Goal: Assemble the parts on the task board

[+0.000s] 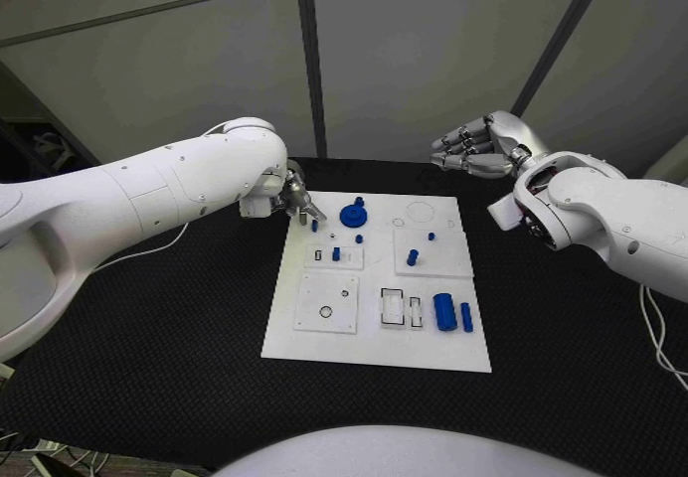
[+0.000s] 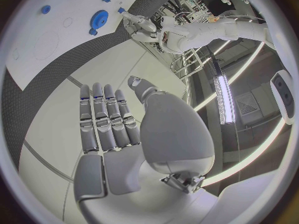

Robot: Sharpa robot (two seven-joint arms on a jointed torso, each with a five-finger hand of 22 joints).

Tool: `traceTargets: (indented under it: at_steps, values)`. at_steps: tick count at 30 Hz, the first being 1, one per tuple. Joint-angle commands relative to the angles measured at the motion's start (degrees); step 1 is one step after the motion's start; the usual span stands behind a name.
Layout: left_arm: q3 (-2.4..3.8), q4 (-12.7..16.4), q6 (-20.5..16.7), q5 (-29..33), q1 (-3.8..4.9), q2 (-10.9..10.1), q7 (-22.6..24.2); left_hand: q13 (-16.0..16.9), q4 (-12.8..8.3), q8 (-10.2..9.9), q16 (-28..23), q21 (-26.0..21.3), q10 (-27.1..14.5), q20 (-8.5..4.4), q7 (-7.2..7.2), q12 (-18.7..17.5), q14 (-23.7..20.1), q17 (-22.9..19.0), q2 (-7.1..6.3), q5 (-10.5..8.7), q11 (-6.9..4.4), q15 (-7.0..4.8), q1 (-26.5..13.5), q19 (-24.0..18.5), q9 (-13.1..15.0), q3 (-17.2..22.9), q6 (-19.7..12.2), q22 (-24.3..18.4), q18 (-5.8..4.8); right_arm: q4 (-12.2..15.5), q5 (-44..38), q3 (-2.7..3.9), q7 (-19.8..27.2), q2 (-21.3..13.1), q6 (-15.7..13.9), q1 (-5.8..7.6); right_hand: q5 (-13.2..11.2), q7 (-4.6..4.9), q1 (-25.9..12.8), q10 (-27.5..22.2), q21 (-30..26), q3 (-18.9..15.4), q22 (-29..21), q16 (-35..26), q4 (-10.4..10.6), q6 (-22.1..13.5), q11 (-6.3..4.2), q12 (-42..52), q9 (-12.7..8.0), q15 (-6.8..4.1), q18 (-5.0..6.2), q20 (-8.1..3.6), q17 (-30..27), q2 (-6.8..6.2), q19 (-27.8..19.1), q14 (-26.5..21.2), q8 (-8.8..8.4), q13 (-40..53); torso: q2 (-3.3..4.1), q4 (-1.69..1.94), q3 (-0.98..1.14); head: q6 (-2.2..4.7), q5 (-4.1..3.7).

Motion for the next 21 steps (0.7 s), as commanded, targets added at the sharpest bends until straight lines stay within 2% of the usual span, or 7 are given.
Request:
traceTargets:
  at_steps: [1, 9, 16, 21]
  values:
    - [0.00, 0.0, 0.9, -0.5, 0.04, 0.1, 0.7, 0.0, -0.1, -0.2, -0.1, 0.2, 0.0, 0.30, 0.12, 0.2, 5.4, 13.9, 0.65, 0.34, 0.09, 0.33, 0.1, 0.5, -0.1, -0.3, 0.6, 1.5, -8.40, 0.1, -0.1, 0.04, 0.3, 0.0, 0.3, 0.11, 0.2, 0.49, -0.5, 0.0, -0.3, -0.4, -0.1, -0.3, 0.1, 0.1, 0.22, -0.2, 0.0, 0.35, 0.66, -0.04, -0.1, 0.23, 0.4, 0.1, -0.30, -0.1, 0.01, 0.02, 0.01, -0.07, -0.04]
    - [-0.02, -0.1, 0.8, -0.5, 0.00, 0.2, 0.9, -0.1, -0.3, -0.3, -0.1, 0.2, 0.0, 0.26, 0.04, 0.3, 5.4, 13.9, 1.22, 0.36, 0.02, 0.28, 0.7, 0.5, -0.3, -0.3, 0.9, 1.6, -8.41, 0.1, -0.1, 0.04, 0.3, 0.1, 0.3, 0.11, 0.2, 0.49, -0.5, 0.0, -0.3, -0.4, -0.1, -0.3, 0.1, 0.1, 0.22, -0.2, 0.0, 0.35, 0.66, -0.04, -0.1, 0.23, 0.4, 0.1, -0.30, -0.1, -0.01, -0.01, 0.00, -0.15, -0.06]
    - [-0.02, -0.2, 0.4, -0.5, -0.04, 0.3, 1.2, -0.3, -1.3, -0.8, -0.1, 0.2, 0.0, 0.17, -0.03, 0.3, 5.4, 13.9, 2.88, 0.36, -0.08, 0.18, 2.7, 0.5, -0.9, 0.6, 1.4, 1.6, -8.41, 0.1, -0.1, 0.04, 0.3, 0.1, 0.3, 0.11, 0.2, 0.49, -0.5, 0.0, -0.3, -0.4, -0.1, -0.3, 0.1, 0.1, 0.22, -0.2, 0.0, 0.35, 0.66, -0.04, -0.1, 0.23, 0.4, 0.1, -0.30, -0.1, -0.01, 0.01, 0.00, -0.28, -0.07]
    - [-0.04, -0.3, 0.6, -0.5, -0.08, 0.4, 1.4, -0.4, -1.8, -0.9, -0.1, 0.3, 0.0, 0.15, -0.06, 0.3, 5.4, 13.9, 3.13, 0.36, -0.11, 0.17, 3.4, 0.5, -1.1, 0.9, 1.5, 1.7, -8.42, 0.1, -0.1, 0.04, 0.3, 0.2, 0.3, 0.11, 0.4, 0.49, -0.5, 0.0, -0.4, -0.4, -0.2, -0.3, 0.1, 0.1, 0.21, -0.1, 0.0, 0.34, 0.67, -0.04, -0.1, 0.35, 0.5, 0.1, -0.31, -0.1, -0.01, 0.03, 0.01, -0.31, -0.09]
